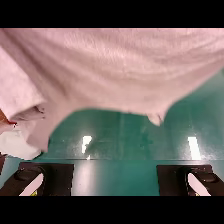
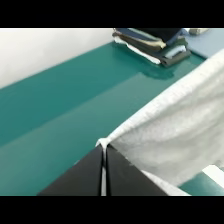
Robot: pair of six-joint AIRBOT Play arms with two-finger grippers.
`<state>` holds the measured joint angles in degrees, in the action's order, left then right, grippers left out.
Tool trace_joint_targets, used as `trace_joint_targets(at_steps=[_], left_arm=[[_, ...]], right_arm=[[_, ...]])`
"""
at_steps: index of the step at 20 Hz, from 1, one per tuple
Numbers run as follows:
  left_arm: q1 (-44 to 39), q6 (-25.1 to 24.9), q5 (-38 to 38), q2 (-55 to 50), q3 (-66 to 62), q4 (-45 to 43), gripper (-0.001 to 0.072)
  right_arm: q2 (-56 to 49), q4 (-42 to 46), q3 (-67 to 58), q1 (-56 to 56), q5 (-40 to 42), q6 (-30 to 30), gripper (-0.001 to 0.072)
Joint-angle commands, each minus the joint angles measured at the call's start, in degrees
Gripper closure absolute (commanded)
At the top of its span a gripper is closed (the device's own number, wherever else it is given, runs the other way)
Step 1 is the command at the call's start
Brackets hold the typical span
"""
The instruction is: Fold the shirts.
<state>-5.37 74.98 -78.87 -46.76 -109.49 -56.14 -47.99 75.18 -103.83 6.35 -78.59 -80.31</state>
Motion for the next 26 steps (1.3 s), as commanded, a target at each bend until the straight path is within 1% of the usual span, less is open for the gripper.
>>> trace_joint_targets(at_steps=[1,3,4,6,8,10,12,13,14,16,17,18,19,20,21,23,24,25,26], left_arm=[[0.04,2.25,-9.53,-2.4,2.91,-0.81,0.0685],[0.04,2.6,-9.9,-3.5,13.84,-1.38,0.0684],[0.04,2.58,-7.54,-3.91,21.77,-1.66,0.0684],[0.04,2.58,2.14,-5.33,38.6,-1.9,0.0684],[0.04,2.43,16.0,-8.94,53.02,-2.56,0.0683],[0.04,2.58,26.58,-15.69,59.67,-2.73,0.0683],[0.04,2.58,31.43,-23.91,58.53,-2.56,0.0683],[0.04,2.54,32.39,-27.65,56.43,-2.45,0.0682],[0.04,2.54,32.59,-30.69,53.66,-2.4,0.0662],[0.04,2.62,31.87,-35.28,46.69,-2.36,0.0207],[0.04,2.62,31.34,-36.52,43.01,-2.4,0.0208],[0.07,2.62,31.3,-36.81,40.26,-2.49,0.0207],[0.07,2.62,30.67,-36.61,37.44,-3.1,0.0207],[0.42,2.62,27.26,-36.61,34.42,-3.74,0.0207],[1.38,2.69,21.64,-36.5,31.56,-4.72,0.0207],[3.45,3.69,11.65,-35.3,30.75,-5.44,0.0207],[4.2,3.85,8.55,-34.32,32.17,-6.56,0.0208],[4.57,4.76,6.97,-32.52,35.06,-8.41,0.0208],[4.59,5.55,7.19,-30.18,38.99,-9.55,0.0208]], right_arm=[[-4.85,0.87,-1.64,0.02,-9.01,-4.59,0.0701],[-9.7,0.92,2.67,0.92,-12.41,-7.19,0.0701],[-12.31,0.87,6.14,1.53,-13.33,-7.45,0.0701],[-17.55,0.87,13.68,3.08,-12.76,-8.09,0.0701],[-23.69,0.87,20.2,4.28,-8.87,-7.85,0.0701],[-30.51,0.85,23.61,4.59,-1.84,-6.36,0.07],[-36.85,0.85,23.32,4.57,4.26,-5.49,0.0699],[-39.67,0.85,21.77,4.13,5.92,-5.51,0.0699],[-41.99,0.83,19.76,3.56,6.93,-5.49,0.0699],[-46.01,0.83,14.16,2.71,7.3,-5.51,0.0699],[-47.34,0.83,11.43,2.14,7.04,-5.51,0.0662],[-48.13,0.83,9.2,1.64,6.54,-5.51,0.0406],[-48.61,0.85,7.15,1.09,5.31,-5.51,0.0256],[-48.61,0.85,5.55,0.13,3.89,-5.51,0.0258],[-47.93,0.87,4.96,-0.57,2.51,-5.49,0.026],[-44.74,0.83,7.21,-2.38,1.38,-4.37,0.0262],[-42.69,0.85,9.4,-3.17,1.55,-4.0,0.0263],[-40.3,0.81,12.07,-3.87,1.57,-3.63,0.0263],[-37.97,0.83,14.78,-4.63,1.44,-3.1,0.0262]])
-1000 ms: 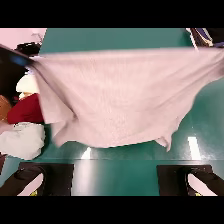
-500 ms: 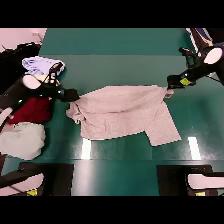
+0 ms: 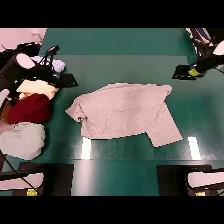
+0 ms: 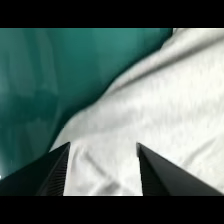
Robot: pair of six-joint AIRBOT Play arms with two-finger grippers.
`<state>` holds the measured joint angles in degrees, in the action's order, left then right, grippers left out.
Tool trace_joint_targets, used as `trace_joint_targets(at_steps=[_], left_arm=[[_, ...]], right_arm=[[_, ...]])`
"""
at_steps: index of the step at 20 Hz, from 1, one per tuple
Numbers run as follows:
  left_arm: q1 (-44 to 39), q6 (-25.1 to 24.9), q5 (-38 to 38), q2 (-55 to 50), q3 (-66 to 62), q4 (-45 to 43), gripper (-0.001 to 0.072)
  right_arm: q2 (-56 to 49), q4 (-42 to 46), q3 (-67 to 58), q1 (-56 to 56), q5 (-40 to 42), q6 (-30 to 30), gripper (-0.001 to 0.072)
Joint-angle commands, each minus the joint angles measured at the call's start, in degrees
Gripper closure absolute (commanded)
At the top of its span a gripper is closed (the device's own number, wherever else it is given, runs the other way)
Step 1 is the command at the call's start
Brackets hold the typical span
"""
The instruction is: Fold the shirts.
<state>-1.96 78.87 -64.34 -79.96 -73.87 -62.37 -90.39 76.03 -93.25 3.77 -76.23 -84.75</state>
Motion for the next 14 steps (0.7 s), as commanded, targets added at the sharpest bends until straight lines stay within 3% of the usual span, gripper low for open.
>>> trace_joint_targets(at_steps=[1,7,14], left_arm=[[1.14,2.34,-6.51,6.19,8.57,-3.58,0.0208],[-4.81,4.76,-0.33,22.71,38.56,1.57,0.0208],[-11.52,4.79,13.57,23.1,44.52,7.21,0.0209]], right_arm=[[6.95,-0.02,7.13,-2.82,-1.07,1.57,0.0263],[18.14,-0.02,19.56,-5.31,1.25,2.34,0.0263],[21.31,-0.02,21.81,-5.31,0.87,2.34,0.0264]])
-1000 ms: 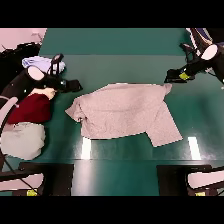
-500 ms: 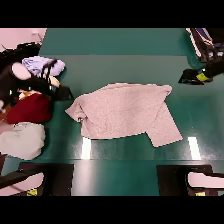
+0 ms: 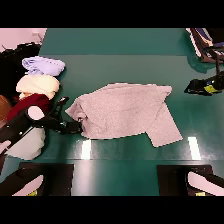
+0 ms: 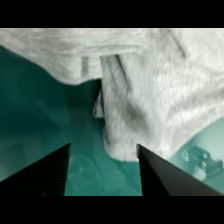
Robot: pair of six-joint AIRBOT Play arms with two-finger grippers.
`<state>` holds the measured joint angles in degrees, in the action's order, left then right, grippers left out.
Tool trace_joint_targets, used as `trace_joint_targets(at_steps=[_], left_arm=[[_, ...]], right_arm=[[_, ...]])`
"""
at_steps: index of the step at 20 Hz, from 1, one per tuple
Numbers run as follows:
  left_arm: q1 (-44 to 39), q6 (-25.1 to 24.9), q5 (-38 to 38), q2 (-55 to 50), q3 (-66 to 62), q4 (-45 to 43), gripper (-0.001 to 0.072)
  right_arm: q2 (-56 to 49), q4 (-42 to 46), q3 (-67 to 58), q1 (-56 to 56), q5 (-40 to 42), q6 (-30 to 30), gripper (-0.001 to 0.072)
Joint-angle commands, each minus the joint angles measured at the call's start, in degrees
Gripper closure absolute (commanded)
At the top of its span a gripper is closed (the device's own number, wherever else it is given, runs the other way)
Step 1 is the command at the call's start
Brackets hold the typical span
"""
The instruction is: Fold the shirts.
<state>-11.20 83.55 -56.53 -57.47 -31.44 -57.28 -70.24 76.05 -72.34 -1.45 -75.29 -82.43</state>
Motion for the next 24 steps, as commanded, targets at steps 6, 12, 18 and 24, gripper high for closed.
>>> trace_joint_targets(at_steps=[6,12,18,24], left_arm=[[-7.74,0.5,9.07,-0.26,2.1,1.97,0.0599],[-7.45,1.62,3.63,0.26,-6.12,-3.52,0.0684],[-7.45,1.88,1.01,0.28,-15.67,-5.14,0.0684],[-7.45,2.05,0.55,0.22,-15.65,-5.14,0.0684]], right_arm=[[1.14,0.0,0.9,-0.22,-0.66,0.0,0.0264],[-1.62,-0.09,0.92,-5.62,-5.99,0.37,0.0264],[-15.28,-14.03,0.92,-7.52,-6.27,8.41,0.0295],[-26.82,-15.52,0.9,-2.29,-3.98,11.32,0.0389]])
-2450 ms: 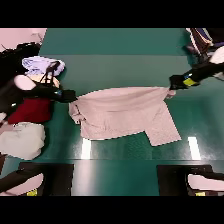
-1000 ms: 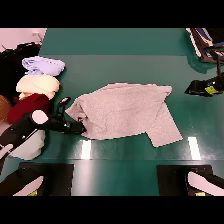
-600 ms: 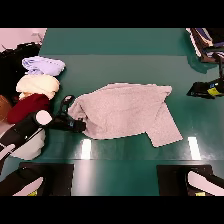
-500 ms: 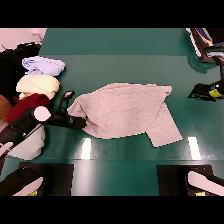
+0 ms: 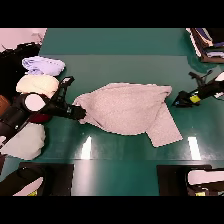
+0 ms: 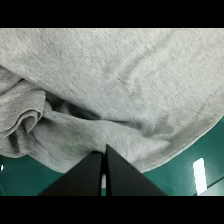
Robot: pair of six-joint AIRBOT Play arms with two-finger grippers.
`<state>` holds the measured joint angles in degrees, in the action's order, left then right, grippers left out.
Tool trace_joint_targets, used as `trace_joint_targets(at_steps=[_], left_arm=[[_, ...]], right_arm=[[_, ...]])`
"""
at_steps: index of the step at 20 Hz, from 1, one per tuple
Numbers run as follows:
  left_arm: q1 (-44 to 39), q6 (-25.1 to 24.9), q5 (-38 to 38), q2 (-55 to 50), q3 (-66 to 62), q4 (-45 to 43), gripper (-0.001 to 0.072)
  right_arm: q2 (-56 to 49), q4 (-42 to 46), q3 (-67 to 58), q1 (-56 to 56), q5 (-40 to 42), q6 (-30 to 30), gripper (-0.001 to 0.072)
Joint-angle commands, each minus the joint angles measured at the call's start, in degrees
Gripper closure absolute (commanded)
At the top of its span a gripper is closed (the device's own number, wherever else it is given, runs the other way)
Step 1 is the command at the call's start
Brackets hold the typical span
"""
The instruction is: Fold the shirts.
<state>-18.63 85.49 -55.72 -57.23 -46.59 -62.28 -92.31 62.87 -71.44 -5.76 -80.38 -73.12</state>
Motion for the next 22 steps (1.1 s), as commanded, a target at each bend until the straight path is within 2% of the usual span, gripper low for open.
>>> trace_joint_targets(at_steps=[1,5,6,7,8,11,15,22], left_arm=[[-0.02,0.22,-0.26,-0.02,-0.5,-0.13,0.0684],[-0.02,1.2,-0.2,-0.02,-0.5,-0.15,0.0684],[-0.02,1.4,0.07,-0.02,-0.5,-0.15,0.0684],[-0.02,1.57,0.26,-0.02,-0.5,-0.13,0.0684],[-0.02,1.64,0.24,0.0,-0.52,-0.17,0.0685],[-0.02,5.97,-1.7,2.54,-2.38,-4.55,0.0686],[-0.02,11.67,-7.5,11.63,-15.65,-17.16,0.0685],[-0.02,11.56,-9.9,15.58,-48.98,-17.9,0.0685]], right_arm=[[-5.31,-2.67,0.0,2.75,2.29,2.14,0.0388],[-5.57,-3.3,-0.07,4.57,6.29,2.14,0.0388],[-5.57,-3.43,-0.07,4.74,6.51,2.14,0.041],[-5.57,-3.23,-0.07,5.25,6.67,2.25,0.0529],[-5.51,-3.26,-0.07,5.29,6.58,2.27,0.0688],[-1.25,-3.17,-0.07,4.96,4.9,2.54,0.07],[13.68,-3.32,-3.61,2.38,3.28,2.78,0.07],[36.13,-3.3,-25.46,1.11,8.0,2.64,0.07]])
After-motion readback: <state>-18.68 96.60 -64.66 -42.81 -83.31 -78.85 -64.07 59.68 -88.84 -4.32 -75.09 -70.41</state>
